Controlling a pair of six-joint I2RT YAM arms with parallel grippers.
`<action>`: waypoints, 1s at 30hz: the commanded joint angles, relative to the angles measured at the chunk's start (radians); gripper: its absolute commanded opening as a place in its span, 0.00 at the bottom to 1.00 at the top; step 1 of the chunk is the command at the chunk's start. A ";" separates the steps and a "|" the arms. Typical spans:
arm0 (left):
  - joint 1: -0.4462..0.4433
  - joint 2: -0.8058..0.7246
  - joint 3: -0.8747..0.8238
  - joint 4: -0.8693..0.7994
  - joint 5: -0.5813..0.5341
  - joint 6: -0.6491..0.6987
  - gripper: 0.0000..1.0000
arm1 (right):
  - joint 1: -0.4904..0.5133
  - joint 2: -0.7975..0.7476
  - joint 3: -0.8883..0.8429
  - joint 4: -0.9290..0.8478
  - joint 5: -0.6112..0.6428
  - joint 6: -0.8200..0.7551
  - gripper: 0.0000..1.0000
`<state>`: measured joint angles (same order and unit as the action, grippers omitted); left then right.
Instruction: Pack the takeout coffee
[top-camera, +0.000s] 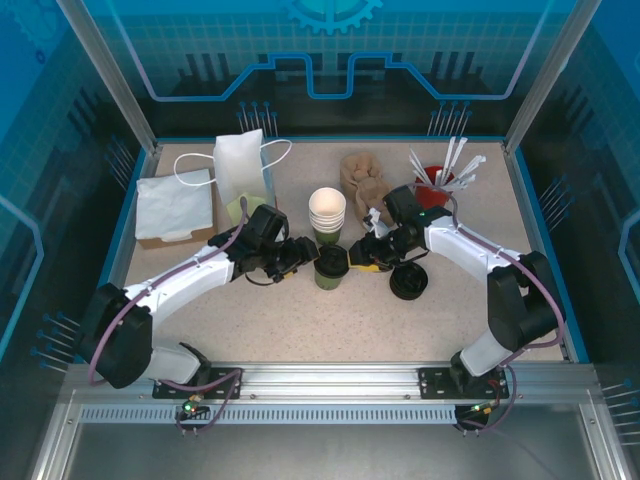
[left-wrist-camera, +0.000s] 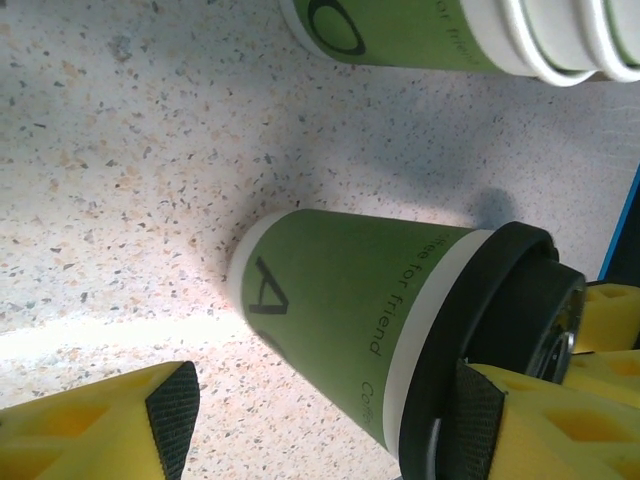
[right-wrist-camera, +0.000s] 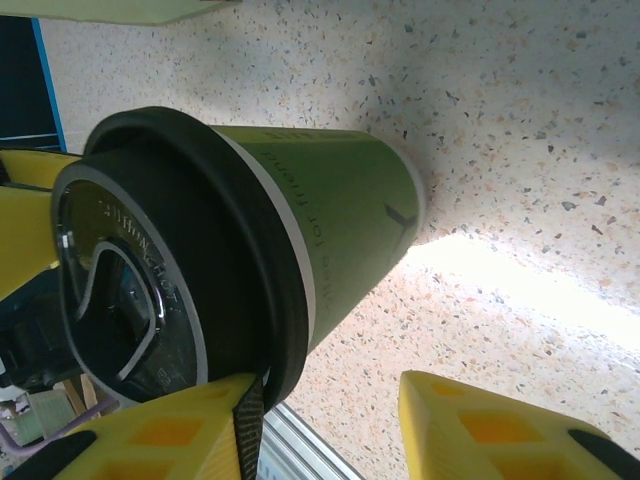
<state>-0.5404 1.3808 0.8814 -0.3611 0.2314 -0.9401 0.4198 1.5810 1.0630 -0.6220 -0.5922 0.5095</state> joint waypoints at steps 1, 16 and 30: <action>-0.013 -0.017 -0.019 0.020 0.017 0.019 0.71 | -0.007 -0.030 -0.010 0.054 -0.080 0.013 0.43; -0.012 -0.022 -0.027 0.022 0.020 0.017 0.71 | -0.042 -0.050 -0.069 0.145 -0.163 0.063 0.47; -0.012 -0.020 -0.022 0.017 0.020 0.024 0.72 | -0.086 -0.069 -0.118 0.151 -0.192 0.058 0.52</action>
<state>-0.5472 1.3796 0.8612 -0.3573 0.2329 -0.9398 0.3477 1.5349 0.9623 -0.4778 -0.7471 0.5690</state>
